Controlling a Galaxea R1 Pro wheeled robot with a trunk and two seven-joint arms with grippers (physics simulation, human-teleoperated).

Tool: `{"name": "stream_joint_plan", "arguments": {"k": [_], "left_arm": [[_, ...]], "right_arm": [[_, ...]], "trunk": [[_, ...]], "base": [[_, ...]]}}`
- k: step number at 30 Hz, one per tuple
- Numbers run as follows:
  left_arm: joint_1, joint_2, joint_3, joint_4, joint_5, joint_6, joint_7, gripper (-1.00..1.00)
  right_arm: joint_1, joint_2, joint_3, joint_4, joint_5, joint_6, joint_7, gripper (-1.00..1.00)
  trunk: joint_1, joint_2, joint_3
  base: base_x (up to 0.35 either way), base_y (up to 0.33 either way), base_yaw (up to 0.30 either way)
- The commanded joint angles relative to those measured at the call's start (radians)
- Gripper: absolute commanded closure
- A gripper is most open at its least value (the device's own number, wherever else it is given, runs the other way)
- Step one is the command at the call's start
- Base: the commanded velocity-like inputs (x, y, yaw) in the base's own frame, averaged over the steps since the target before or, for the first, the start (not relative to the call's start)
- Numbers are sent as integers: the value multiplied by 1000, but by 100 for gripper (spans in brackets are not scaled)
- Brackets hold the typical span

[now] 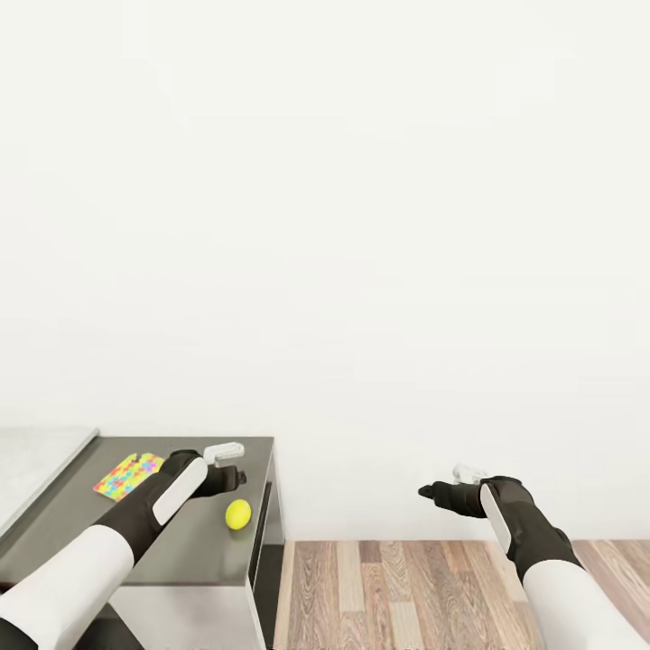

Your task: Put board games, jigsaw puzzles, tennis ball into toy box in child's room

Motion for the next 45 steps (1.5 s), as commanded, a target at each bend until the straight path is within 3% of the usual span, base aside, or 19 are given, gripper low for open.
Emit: {"name": "stream_joint_plan", "arguments": {"k": [1,45], "left_arm": [[-1,1,-7,-2,11,-6,9,-100],[-1,-9,-14,-2,11,-19,8,-100]], "right_arm": [[-1,0,-2,-1,-3,6,2,-100],[-1,0,-2,-1,-3,6,2,-100]], "trunk": [[1,-3,-4],[1,-3,-77]], "base": [[0,0,0],[44,9,0]]}}
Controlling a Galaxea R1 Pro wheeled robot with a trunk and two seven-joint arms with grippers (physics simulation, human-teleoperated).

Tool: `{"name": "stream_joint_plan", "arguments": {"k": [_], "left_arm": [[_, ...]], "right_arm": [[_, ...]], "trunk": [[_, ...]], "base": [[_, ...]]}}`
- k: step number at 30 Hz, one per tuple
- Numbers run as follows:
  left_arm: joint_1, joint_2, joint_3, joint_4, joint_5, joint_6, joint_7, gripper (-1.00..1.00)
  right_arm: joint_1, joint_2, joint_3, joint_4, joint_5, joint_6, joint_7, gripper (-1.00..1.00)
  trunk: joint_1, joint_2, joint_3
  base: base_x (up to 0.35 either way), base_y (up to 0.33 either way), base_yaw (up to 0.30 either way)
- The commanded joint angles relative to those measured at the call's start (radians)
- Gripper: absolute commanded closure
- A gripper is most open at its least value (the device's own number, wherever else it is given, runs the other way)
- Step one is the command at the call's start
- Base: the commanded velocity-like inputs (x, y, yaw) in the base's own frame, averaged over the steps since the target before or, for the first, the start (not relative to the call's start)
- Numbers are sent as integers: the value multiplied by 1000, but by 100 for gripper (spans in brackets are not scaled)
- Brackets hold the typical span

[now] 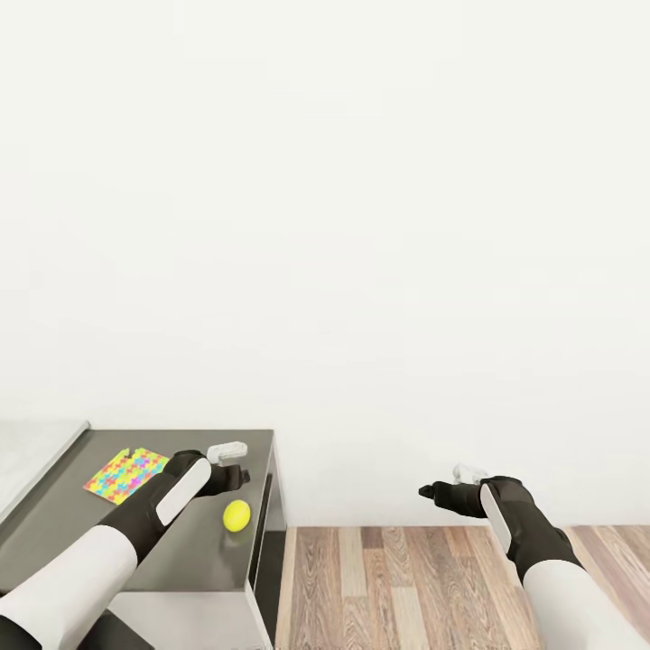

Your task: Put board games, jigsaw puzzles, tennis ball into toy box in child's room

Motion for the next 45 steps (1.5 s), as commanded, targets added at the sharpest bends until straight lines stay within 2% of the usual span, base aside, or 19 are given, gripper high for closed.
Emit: {"name": "stream_joint_plan", "arguments": {"k": [1,33,45], "left_arm": [[-1,1,-5,-2,10,0,9,-100],[-1,0,-3,-2,15,15,9,-100],[-1,-14,-4,4,15,15,8,-100]], "right_arm": [[-1,0,-2,-1,-3,6,2,-100],[-1,0,-2,-1,-3,6,2,-100],[-1,0,-2,-1,-3,6,2,-100]], "trunk": [[1,-2,-4],[1,-2,-57],[1,-2,-77]], "base": [[0,0,0],[0,0,0],[0,0,0]]}}
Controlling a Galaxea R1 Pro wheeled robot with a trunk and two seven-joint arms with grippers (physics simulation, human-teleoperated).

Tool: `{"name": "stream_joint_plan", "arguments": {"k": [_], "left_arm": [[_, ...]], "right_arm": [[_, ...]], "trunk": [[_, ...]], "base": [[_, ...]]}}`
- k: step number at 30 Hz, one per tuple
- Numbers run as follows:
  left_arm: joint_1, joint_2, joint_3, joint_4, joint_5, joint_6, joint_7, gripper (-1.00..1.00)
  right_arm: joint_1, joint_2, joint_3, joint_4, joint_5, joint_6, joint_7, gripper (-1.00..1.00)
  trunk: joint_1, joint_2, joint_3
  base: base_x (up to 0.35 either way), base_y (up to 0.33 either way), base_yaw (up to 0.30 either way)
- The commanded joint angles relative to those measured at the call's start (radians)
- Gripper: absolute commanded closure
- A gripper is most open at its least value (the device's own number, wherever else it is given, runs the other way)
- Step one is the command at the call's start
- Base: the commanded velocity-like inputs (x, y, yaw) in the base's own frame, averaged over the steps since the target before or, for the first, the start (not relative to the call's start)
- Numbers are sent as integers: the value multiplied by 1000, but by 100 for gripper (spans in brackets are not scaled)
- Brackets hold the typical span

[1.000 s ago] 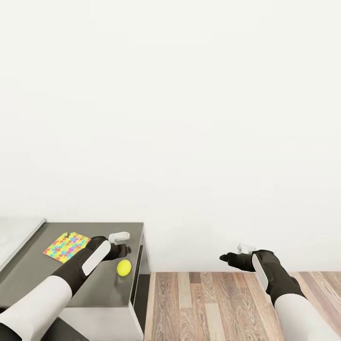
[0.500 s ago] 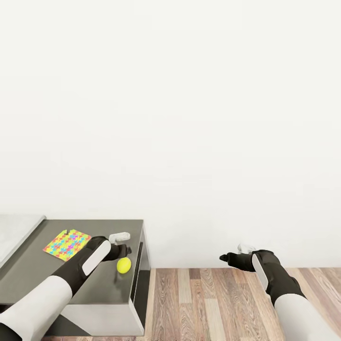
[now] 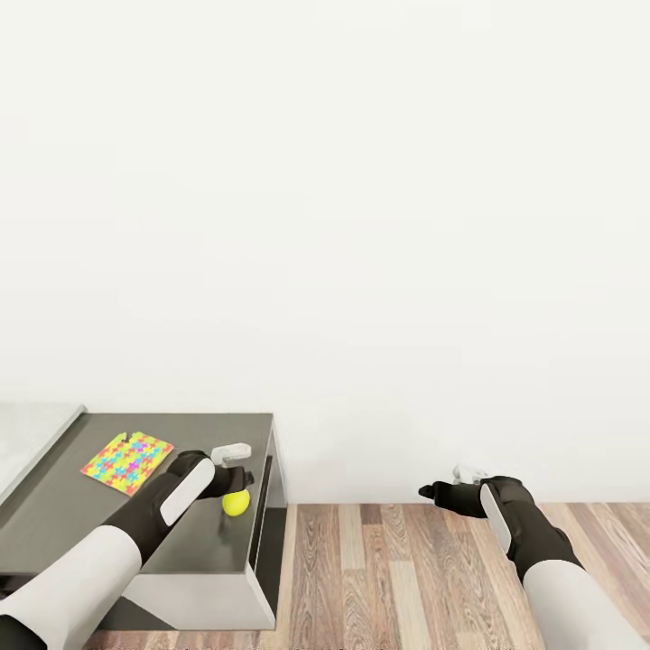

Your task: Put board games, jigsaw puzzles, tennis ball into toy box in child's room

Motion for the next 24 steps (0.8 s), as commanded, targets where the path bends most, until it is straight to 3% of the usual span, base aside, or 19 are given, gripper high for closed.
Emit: {"name": "stream_joint_plan", "arguments": {"k": [1,24], "left_arm": [[-1,1,-5,-1,10,0,9,-100],[-1,1,-5,-1,10,0,9,-100]], "right_arm": [[-1,0,-2,-1,-3,6,2,-100],[-1,-1,-2,-3,-3,6,3,-100]], "trunk": [[1,-2,-4],[1,-2,-42]], "base": [[0,0,0],[0,0,0]]}}
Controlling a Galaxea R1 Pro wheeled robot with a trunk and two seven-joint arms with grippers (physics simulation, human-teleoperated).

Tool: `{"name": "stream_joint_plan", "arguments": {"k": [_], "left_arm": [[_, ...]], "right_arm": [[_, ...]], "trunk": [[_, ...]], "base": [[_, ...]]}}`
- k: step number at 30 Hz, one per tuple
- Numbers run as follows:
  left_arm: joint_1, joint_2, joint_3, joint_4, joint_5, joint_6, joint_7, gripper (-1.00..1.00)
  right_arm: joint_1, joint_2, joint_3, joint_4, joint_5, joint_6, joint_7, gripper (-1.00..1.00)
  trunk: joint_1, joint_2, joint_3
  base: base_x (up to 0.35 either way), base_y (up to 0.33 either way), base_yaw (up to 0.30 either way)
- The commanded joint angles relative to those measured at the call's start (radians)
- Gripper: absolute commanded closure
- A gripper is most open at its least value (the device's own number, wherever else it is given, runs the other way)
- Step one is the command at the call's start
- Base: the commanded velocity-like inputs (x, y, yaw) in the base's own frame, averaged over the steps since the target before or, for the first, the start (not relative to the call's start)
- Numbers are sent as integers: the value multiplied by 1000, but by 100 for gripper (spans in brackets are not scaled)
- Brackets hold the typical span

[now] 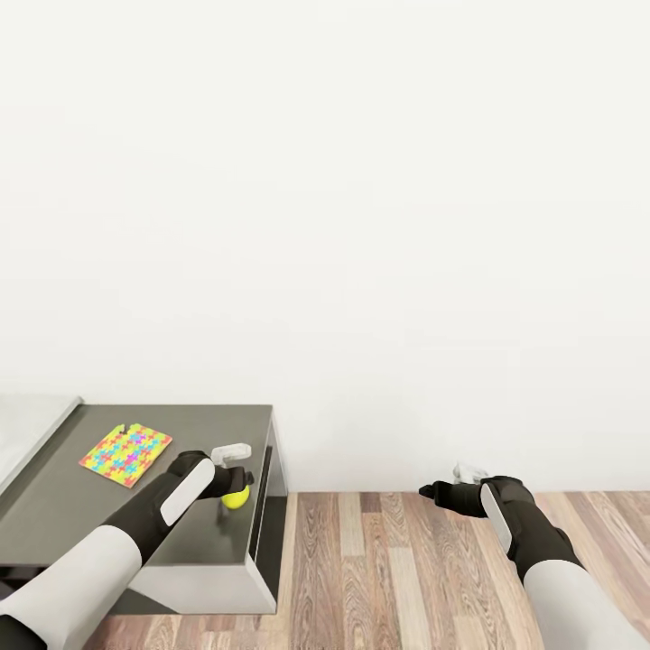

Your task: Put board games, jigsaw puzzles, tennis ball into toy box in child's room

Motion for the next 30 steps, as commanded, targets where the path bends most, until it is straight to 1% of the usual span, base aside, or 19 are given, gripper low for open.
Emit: {"name": "stream_joint_plan", "arguments": {"k": [1,10,11,23,30], "left_arm": [[-1,1,-5,-2,10,0,9,-100],[-1,1,-5,-2,9,0,9,-100],[-1,1,-5,-2,9,0,9,100],[-1,1,-5,-2,8,0,8,100],[-1,1,-5,-2,6,0,7,100]], "right_arm": [[-1,0,-2,-1,-3,6,2,-100],[0,-1,-2,-1,-8,5,3,-100],[1,-1,-2,-1,-9,5,4,-100],[5,0,-3,-1,-9,-4,4,-100],[8,0,-10,-1,-6,-2,8,-100]], "trunk": [[1,-2,-4],[1,-2,-18],[1,-2,-20],[1,-2,-21],[1,-2,-21]], "base": [[0,0,0],[0,0,0],[0,0,0],[0,0,0],[0,0,0]]}}
